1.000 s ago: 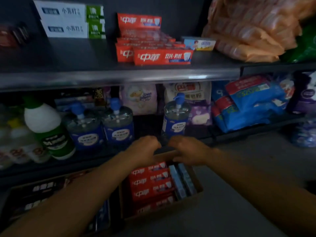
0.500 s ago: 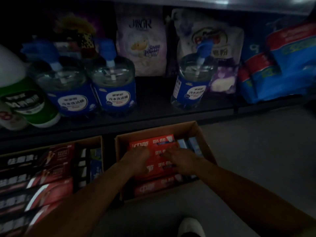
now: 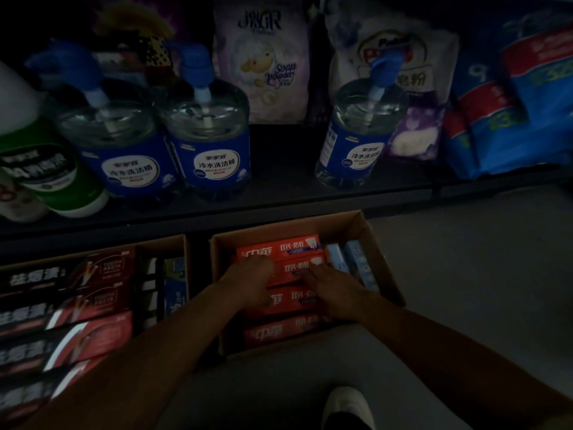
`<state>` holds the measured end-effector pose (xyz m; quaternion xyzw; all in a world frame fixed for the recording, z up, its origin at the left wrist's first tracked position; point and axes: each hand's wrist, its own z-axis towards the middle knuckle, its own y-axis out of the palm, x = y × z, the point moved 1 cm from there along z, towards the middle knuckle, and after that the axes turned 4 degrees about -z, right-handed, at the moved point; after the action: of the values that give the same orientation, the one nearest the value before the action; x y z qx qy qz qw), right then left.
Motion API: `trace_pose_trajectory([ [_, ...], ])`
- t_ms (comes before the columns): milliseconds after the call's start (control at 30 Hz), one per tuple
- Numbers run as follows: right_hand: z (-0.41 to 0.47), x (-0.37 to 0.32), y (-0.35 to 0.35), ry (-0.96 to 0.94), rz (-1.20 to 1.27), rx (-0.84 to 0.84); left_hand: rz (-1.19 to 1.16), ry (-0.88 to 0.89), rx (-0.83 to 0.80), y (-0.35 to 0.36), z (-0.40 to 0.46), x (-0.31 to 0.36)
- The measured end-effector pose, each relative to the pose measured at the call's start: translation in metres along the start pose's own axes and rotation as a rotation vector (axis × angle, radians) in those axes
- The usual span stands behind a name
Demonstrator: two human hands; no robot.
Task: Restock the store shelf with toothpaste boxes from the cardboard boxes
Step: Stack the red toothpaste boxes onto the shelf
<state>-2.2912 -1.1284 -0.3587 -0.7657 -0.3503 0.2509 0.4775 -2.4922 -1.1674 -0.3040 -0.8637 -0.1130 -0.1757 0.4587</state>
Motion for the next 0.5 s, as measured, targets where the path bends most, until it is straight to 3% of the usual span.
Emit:
trace_pose_trajectory([
  [300, 0.001, -0.008, -0.01, 0.016, 0.001, -0.041, -0.01, 0.044, 0.008, -0.013, -0.002, 0.0],
  [500, -0.017, -0.007, -0.053, 0.036, -0.015, 0.033, 0.028, 0.112, 0.012, -0.059, -0.027, 0.01],
])
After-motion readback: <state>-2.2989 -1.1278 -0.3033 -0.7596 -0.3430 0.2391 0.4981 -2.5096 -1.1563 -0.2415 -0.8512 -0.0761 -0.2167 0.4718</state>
